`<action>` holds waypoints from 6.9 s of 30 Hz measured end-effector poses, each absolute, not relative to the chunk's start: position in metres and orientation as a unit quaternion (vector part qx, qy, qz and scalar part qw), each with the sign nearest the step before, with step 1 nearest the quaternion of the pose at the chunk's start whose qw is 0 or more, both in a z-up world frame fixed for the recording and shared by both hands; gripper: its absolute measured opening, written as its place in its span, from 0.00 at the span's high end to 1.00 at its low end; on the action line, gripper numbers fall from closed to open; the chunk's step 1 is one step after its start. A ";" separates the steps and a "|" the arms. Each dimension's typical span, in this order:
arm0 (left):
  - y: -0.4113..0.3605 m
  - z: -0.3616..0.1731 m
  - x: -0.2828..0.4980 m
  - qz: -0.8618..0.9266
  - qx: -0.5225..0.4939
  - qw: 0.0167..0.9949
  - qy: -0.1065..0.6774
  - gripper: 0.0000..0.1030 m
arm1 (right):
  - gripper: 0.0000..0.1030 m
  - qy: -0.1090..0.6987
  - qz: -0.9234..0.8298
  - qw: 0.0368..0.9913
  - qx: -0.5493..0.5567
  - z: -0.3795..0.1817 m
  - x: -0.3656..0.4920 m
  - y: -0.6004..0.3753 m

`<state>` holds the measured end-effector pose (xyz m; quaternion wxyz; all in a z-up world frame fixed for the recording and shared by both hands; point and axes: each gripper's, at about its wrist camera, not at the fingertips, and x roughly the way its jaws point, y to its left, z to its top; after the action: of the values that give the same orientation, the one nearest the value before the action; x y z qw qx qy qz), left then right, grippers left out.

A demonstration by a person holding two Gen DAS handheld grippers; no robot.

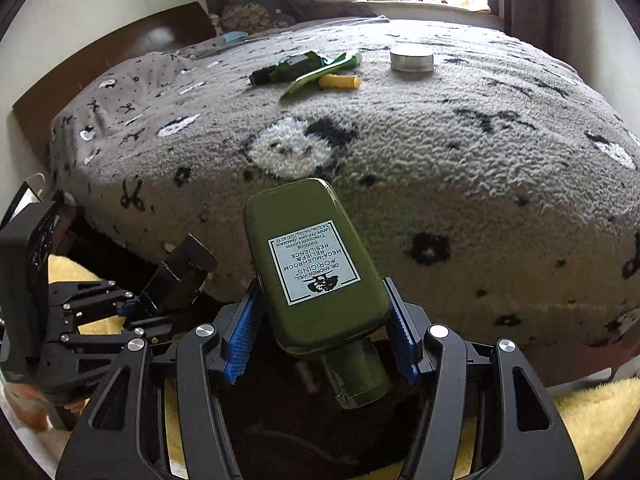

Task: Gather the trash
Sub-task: 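Carry the black box and green bottle down below the bed edge to the bin, then open both tools over the bin and raise them back toward the bed, then grasp the dark green bottle with left tool while right tool grasps the yellow cylinder, then carry the green bottle and yellow cylinder down below the bed edge to the bin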

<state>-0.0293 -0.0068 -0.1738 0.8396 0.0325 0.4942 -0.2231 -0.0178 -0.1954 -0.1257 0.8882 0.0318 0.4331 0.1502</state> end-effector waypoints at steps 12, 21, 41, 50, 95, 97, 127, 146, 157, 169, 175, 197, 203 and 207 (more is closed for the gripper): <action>-0.005 -0.240 -0.023 -0.218 0.023 0.794 0.567 0.79 | 0.43 0.504 0.155 0.849 0.036 -0.180 -0.012 -0.183; -0.016 -0.277 -0.008 -0.218 0.024 0.763 0.608 0.79 | 0.43 0.571 0.156 0.803 0.070 -0.228 -0.002 -0.181; -0.010 -0.295 -0.004 -0.210 0.014 0.752 0.625 0.57 | 0.37 0.594 0.149 0.786 0.081 -0.246 0.008 -0.174; -0.013 -0.266 -0.006 -0.198 0.024 0.770 0.606 0.43 | 0.37 0.573 0.126 0.807 0.073 -0.224 0.008 -0.191; 0.016 -0.087 0.173 -0.126 0.076 0.885 0.442 0.08 | 0.29 0.424 0.121 0.897 -0.034 -0.096 0.219 -0.168; 0.020 -0.088 0.175 -0.127 0.070 0.884 0.445 0.08 | 0.30 0.428 0.131 0.893 -0.036 -0.100 0.228 -0.163; -0.021 -0.068 0.269 -0.128 0.071 0.899 0.412 0.19 | 0.77 0.450 0.121 0.885 -0.014 -0.098 0.218 -0.216; -0.054 -0.096 0.319 -0.133 0.110 0.882 0.439 0.38 | 0.77 0.449 0.133 0.884 0.017 -0.095 0.201 -0.237; -0.055 -0.064 0.297 -0.134 0.109 0.891 0.420 0.55 | 0.77 0.434 0.121 0.892 0.022 -0.086 0.189 -0.245; -0.043 -0.016 0.234 -0.144 0.107 0.908 0.378 0.57 | 0.77 0.392 0.124 0.912 0.009 -0.053 0.147 -0.235; -0.033 -0.013 0.179 -0.167 0.099 0.910 0.367 0.57 | 0.77 0.371 0.134 0.919 -0.004 -0.039 0.115 -0.229; -0.010 -0.072 0.024 -0.238 0.055 0.896 0.372 0.56 | 0.77 0.345 0.161 0.925 -0.019 -0.054 -0.003 -0.199; -0.008 -0.104 0.005 -0.244 0.034 0.881 0.405 0.56 | 0.77 0.377 0.158 0.913 0.005 -0.085 -0.013 -0.202; -0.010 -0.132 -0.004 -0.247 0.027 0.863 0.440 0.56 | 0.77 0.406 0.159 0.900 0.019 -0.110 -0.016 -0.202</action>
<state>-0.0040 -0.0103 -0.1320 0.8626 0.0265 0.4405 -0.2475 -0.0160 -0.2016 -0.1095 0.8999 0.0191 0.4056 0.1590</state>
